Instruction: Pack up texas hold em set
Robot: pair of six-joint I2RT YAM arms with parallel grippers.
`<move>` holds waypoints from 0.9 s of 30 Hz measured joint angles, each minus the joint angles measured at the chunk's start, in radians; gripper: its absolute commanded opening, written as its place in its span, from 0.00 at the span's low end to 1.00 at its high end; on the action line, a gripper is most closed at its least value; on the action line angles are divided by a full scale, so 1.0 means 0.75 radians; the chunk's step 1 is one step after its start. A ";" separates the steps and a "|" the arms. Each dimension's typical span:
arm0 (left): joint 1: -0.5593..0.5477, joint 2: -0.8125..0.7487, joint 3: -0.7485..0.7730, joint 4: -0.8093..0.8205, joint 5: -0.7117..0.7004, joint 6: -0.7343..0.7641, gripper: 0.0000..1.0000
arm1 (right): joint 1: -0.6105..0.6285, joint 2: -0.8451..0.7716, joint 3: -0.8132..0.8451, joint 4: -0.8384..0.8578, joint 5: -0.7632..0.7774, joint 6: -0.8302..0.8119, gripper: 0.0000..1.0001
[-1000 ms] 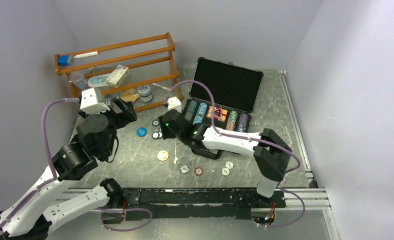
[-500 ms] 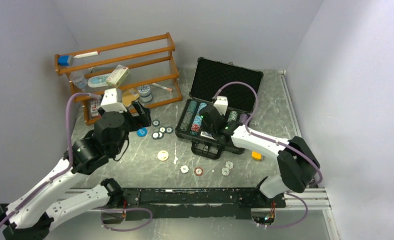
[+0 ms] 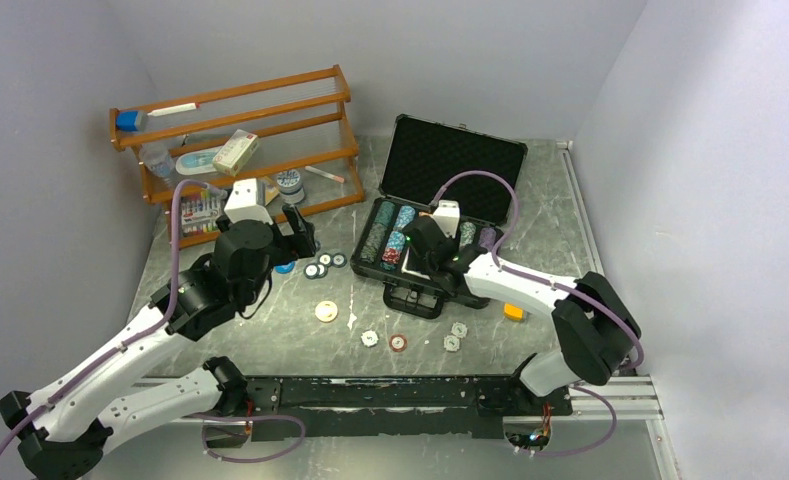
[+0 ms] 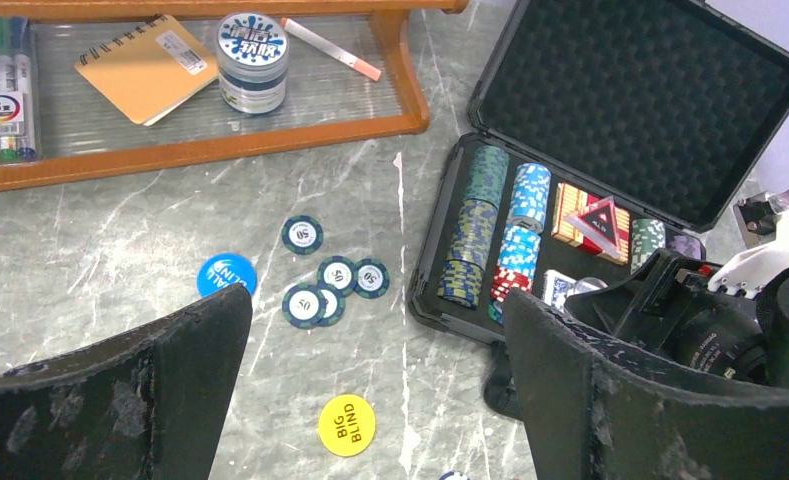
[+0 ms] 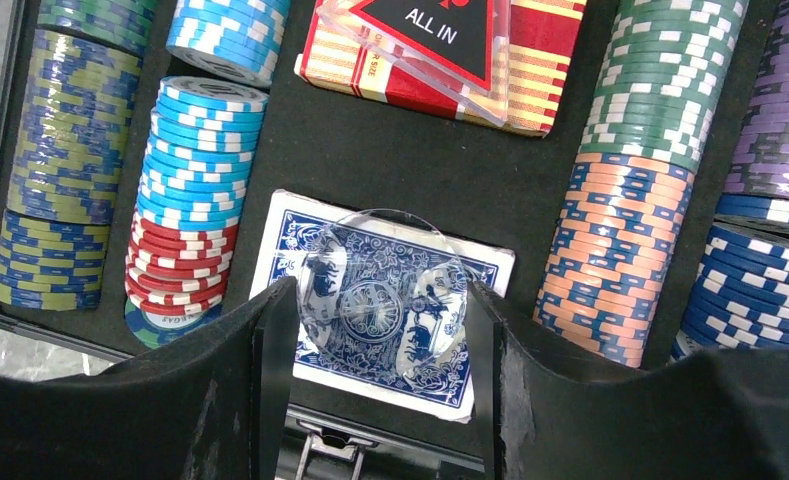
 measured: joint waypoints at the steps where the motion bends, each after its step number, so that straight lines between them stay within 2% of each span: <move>1: 0.000 0.002 -0.002 0.000 0.000 -0.003 0.99 | 0.000 0.002 0.001 -0.001 -0.001 -0.001 0.61; 4: 0.000 0.006 -0.006 0.002 0.000 -0.004 0.99 | 0.000 0.012 0.011 -0.012 -0.006 -0.001 0.73; 6: 0.000 0.006 -0.009 0.001 -0.001 -0.004 0.99 | 0.000 0.023 0.032 -0.028 -0.017 -0.002 0.77; 15: 0.000 -0.002 -0.009 0.030 -0.014 0.020 0.97 | 0.028 0.035 0.172 -0.194 -0.039 -0.010 0.79; 20: 0.000 -0.031 0.009 0.056 -0.020 0.054 0.97 | 0.210 0.057 0.272 -0.265 -0.054 0.021 0.79; 27: 0.000 -0.112 0.056 0.069 -0.006 0.081 0.96 | 0.470 0.359 0.539 -0.340 -0.154 0.051 0.81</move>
